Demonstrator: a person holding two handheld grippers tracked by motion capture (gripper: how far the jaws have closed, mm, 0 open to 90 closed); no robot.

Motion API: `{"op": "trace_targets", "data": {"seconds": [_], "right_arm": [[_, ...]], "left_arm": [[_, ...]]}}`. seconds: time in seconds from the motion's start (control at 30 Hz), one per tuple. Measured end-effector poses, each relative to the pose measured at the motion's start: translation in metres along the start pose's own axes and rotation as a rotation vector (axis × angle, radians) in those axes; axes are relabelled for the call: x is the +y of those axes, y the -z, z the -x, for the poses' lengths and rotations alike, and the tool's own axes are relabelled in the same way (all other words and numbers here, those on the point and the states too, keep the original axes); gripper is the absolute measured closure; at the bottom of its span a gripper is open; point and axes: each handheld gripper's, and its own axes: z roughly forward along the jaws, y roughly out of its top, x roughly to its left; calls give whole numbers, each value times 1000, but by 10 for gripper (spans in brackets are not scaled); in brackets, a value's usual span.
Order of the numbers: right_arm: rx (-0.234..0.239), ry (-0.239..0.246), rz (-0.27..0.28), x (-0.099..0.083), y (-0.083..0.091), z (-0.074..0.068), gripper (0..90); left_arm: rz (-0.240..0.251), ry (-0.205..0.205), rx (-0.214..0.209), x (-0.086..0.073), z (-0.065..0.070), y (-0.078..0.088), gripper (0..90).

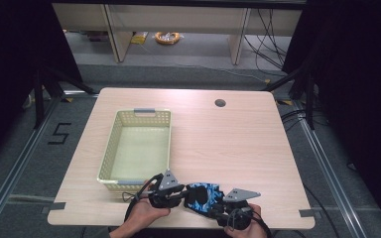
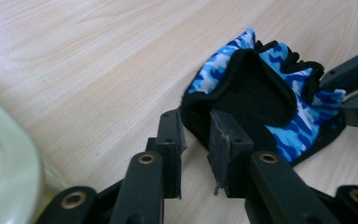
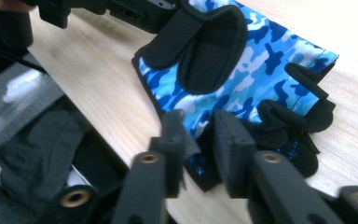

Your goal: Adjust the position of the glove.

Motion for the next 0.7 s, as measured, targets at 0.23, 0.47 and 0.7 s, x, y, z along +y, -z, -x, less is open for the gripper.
{"op": "trace_targets", "data": {"seconds": [0.23, 0.47, 0.7], "right_arm": [[-59, 10, 90, 1, 22, 1, 605], [-77, -124, 76, -2, 13, 21, 519], [-129, -67, -28, 10, -7, 28, 562]], "left_arm": [[-9, 18, -39, -4, 7, 9, 660], [0, 104, -70, -8, 7, 11, 622], [-19, 118, -87, -9, 4, 10, 627]]}}
